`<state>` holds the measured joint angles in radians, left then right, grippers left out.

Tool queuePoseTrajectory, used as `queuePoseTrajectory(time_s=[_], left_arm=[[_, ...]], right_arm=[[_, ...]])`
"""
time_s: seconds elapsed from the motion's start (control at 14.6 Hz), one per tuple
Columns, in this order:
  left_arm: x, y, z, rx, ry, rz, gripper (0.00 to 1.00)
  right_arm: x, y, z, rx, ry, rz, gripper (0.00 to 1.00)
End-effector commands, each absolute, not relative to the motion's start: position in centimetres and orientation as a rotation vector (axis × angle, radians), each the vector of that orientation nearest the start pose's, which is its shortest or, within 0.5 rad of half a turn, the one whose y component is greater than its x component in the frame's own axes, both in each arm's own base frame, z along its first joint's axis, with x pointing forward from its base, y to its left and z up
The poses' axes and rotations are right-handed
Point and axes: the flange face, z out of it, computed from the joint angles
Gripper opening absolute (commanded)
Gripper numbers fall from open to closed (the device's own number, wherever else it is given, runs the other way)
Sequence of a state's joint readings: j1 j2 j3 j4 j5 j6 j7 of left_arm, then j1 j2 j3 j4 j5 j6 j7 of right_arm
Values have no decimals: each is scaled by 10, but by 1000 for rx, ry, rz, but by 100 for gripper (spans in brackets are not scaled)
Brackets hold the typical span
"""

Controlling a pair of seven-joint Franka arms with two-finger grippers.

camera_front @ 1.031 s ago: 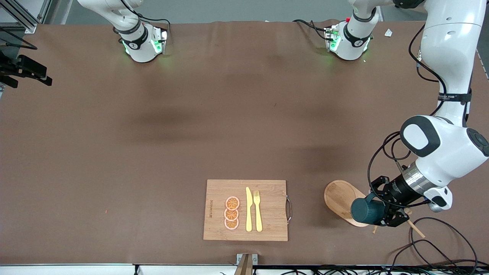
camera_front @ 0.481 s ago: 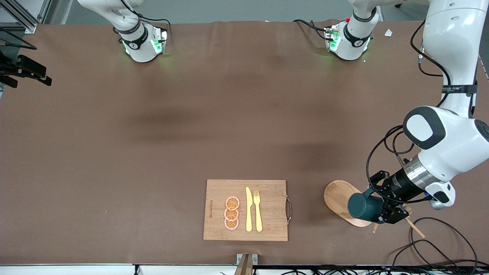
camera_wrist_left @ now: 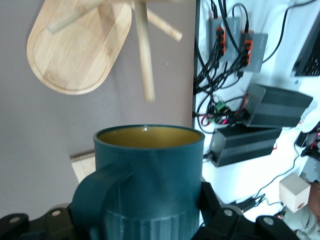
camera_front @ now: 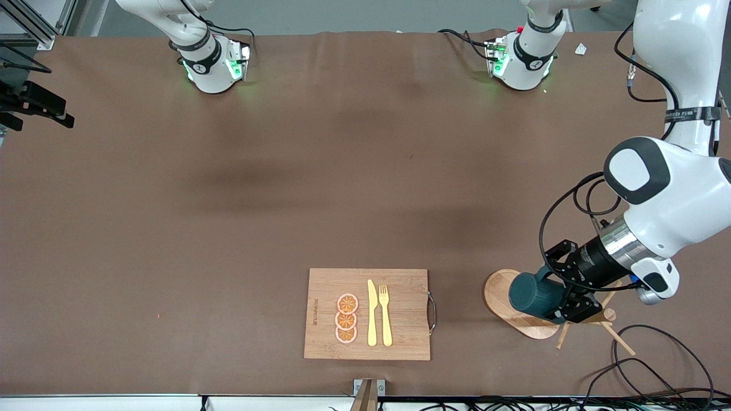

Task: Transfer cup from left to right arm and place
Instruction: 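Lift the teal mug off the stand peg with the left gripper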

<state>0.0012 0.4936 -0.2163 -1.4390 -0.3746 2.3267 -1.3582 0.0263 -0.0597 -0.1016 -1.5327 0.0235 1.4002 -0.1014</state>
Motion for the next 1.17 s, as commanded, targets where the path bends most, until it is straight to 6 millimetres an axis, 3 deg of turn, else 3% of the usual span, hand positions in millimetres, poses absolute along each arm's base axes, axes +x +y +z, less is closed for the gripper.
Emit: queuePoseTrajectory(time_s=[0.0,0.21,0.41,0.62,0.82,0.96,1.1], left_arm=[[709,-156,474,2045,1612,26,70],[695,-207,474,2129,1611,87,70],[681,-255,475,2211,1587,178,70],[665,-301,475,2305,1486,241,70],[640,-351,474,2400,1381,329,69],[623,-382,474,2445,1326,417,69],[598,-423,463,2514,1237,496,69]], right_arm=[[519,-39,660,-3118,-24,106,100],[525,-39,649,-3116,-19,136,100],[547,-38,610,-3113,-32,249,100],[563,-41,586,-3115,-31,300,100],[583,-54,555,-3111,5,343,100],[594,-74,539,-3106,50,318,100],[597,-77,533,-3107,58,323,100]])
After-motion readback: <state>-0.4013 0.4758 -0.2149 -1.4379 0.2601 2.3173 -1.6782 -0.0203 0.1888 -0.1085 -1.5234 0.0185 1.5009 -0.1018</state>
